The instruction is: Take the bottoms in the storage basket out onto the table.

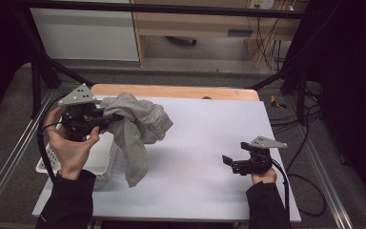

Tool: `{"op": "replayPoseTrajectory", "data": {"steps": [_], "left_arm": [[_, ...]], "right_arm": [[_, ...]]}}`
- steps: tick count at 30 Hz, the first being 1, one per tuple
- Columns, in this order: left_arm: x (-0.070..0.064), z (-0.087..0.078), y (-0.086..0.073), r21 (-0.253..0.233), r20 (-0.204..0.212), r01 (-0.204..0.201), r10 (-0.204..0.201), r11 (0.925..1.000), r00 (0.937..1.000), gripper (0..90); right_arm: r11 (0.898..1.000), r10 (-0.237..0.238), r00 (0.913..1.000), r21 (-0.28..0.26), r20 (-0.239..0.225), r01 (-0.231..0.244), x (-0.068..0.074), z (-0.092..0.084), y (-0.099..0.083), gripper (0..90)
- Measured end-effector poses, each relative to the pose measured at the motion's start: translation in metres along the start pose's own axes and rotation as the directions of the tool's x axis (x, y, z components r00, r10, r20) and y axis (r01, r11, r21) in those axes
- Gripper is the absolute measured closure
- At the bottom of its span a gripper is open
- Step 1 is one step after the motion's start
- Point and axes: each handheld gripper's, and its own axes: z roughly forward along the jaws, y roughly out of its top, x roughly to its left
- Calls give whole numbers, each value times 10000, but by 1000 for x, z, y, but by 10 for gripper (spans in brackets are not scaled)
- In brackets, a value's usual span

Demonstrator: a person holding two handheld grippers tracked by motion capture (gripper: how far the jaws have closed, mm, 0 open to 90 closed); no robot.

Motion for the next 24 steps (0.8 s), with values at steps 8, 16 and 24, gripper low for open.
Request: {"op": "replayPoseTrajectory", "data": {"steps": [8, 16, 24], "left_arm": [[-6, 14, -2, 150, 231, -58, 55, 9999, 9997, 804], [-12, 27, -4, 259, 452, -110, 98, 9996, 9989, 804], [-16, 36, -5, 381, 581, -184, 162, 9991, 9982, 804]], "right_arm": [[10000, -1, 10000, 7, 11, 1, 0, 0, 0, 42], [10000, -38, 10000, 16, -1, 38, 0, -1, 0, 42], [10000, -30, 10000, 4, -6, 30, 0, -1, 0, 42]]}}
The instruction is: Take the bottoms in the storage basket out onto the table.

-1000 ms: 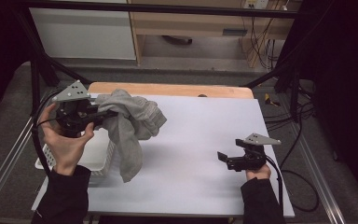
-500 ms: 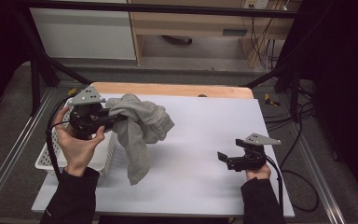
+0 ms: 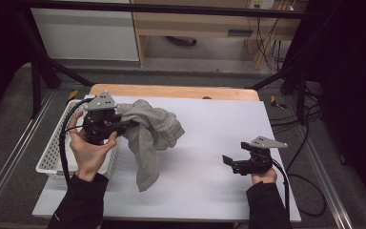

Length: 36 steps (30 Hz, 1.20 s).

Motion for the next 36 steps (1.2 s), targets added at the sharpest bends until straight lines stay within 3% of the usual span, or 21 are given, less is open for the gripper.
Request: {"op": "replayPoseTrajectory", "data": {"steps": [36], "left_arm": [[-16, 49, -11, 604, 698, -119, 77, 9981, 9975, 804]], "right_arm": [[10000, -11, 10000, -2, 29, 11, 0, 0, 0, 42]]}}
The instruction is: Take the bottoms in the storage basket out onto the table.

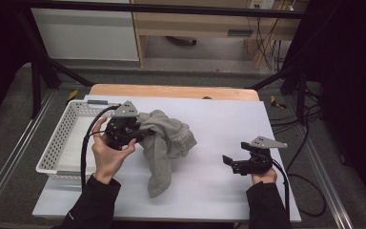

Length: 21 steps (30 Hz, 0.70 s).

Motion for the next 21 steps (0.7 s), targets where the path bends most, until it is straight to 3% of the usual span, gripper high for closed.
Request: {"op": "replayPoseTrajectory", "data": {"steps": [21], "left_arm": [[-4, 34, -11, 665, 344, 46, -69, 9978, 9994, 800]], "right_arm": [[10000, -11, 10000, 8, 14, 11, 0, 0, 0, 42]]}}
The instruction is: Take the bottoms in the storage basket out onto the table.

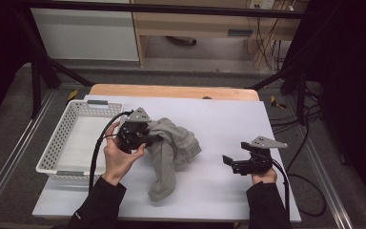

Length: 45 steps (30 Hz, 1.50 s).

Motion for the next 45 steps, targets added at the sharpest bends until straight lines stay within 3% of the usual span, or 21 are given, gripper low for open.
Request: {"op": "replayPoseTrajectory", "data": {"steps": [11, 17, 21, 24, 26, 29, 32, 35, 45], "left_arm": [[-2, 14, -2, 408, 46, 27, -29, 9992, 10000, 757], [6, 17, -3, 902, 0, 569, -572, 9943, 9984, 538], [10, 7, -2, 341, 70, 781, -783, 9964, 9969, 408], [9, -4, -1, -40, 75, 604, -603, 9982, 9982, 345], [9, -9, 0, 4, 29, 453, -453, 9990, 9990, 278], [6, -15, -1, 299, -405, 27, -15, 9995, 9992, 151], [6, -21, -3, 305, -880, -140, 166, 9994, 9960, 138], [9, -26, -6, 158, -701, -38, 49, 9999, 9975, 132], [19, -42, -22, 113, -774, 356, -346, 9993, 9964, 125]], "right_arm": [[10000, 4, 10000, -2, -7, -4, 0, 0, 0, 42], [10000, 18, 10000, -1, -3, -18, 0, 0, 0, 42], [10000, 40, 10000, 1, -5, -40, 0, 1, 0, 42], [10000, 7, 10000, 11, -17, -7, 0, 0, 0, 42], [10000, 38, 10000, -47, -28, -38, 0, -1, 0, 42], [9999, 53, 10000, -100, -36, -53, 0, -1, 0, 42], [10000, 50, 10000, -71, -36, -50, 0, -1, 0, 42], [10000, 37, 10000, -44, -36, -38, 0, -1, 0, 42], [9999, 43, 10000, -102, -37, -44, 0, -1, 0, 42]]}}
